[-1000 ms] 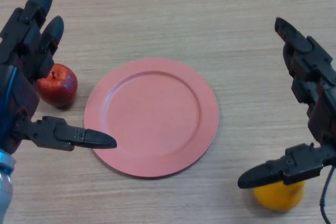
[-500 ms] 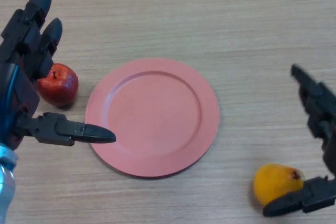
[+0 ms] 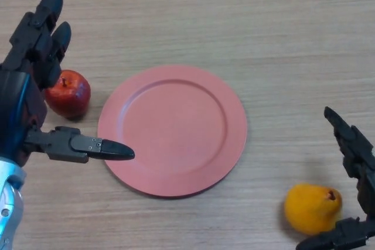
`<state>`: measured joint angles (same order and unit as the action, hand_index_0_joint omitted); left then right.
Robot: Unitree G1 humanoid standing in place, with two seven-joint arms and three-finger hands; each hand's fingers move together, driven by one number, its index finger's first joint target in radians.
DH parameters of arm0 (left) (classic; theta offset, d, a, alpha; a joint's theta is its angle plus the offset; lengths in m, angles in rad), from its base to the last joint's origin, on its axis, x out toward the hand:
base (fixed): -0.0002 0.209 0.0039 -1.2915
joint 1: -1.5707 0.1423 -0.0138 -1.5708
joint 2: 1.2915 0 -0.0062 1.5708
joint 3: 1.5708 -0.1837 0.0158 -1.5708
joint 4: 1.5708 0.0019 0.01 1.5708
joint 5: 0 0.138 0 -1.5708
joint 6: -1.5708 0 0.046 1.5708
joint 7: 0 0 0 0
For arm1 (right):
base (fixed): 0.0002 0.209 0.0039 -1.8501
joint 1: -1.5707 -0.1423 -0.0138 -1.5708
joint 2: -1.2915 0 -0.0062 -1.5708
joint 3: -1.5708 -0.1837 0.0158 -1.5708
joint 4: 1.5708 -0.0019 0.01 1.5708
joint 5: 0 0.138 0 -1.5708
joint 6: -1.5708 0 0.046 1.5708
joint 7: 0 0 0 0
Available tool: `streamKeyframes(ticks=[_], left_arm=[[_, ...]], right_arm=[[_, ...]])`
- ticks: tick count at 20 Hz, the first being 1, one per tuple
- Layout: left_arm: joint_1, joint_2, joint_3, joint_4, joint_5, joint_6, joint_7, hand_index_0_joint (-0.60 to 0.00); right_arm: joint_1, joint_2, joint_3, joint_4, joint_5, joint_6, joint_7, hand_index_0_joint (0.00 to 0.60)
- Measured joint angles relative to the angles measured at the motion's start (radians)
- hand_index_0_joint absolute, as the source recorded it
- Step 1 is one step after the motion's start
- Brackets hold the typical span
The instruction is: Pick up the yellow pear and place it on the plate
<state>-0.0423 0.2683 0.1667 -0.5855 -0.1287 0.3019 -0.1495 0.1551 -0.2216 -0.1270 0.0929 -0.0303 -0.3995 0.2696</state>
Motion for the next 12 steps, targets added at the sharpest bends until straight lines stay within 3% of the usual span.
streamKeyframes(ticks=[8,10,11,12], left_arm=[[0.032,-0.012,-0.001,-0.001,0.002,-0.031,-0.008,0.0],[0.033,-0.012,0.0,-0.005,0.002,-0.031,-0.008,0.0],[0.034,-0.012,0.0,-0.015,0.002,-0.031,-0.008,0.0],[0.034,-0.012,0.0,-0.022,0.001,-0.031,-0.01,0.0]], right_arm=[[-0.031,-0.012,0.015,0.244,0.0,-0.098,-0.159,0.0],[-0.029,-0.008,0.03,0.249,-0.042,-0.099,-0.165,0.2],[-0.023,-0.008,0.031,0.247,-0.042,-0.099,-0.168,0.351],[-0.012,-0.007,0.032,0.238,-0.042,-0.098,-0.171,0.451]])
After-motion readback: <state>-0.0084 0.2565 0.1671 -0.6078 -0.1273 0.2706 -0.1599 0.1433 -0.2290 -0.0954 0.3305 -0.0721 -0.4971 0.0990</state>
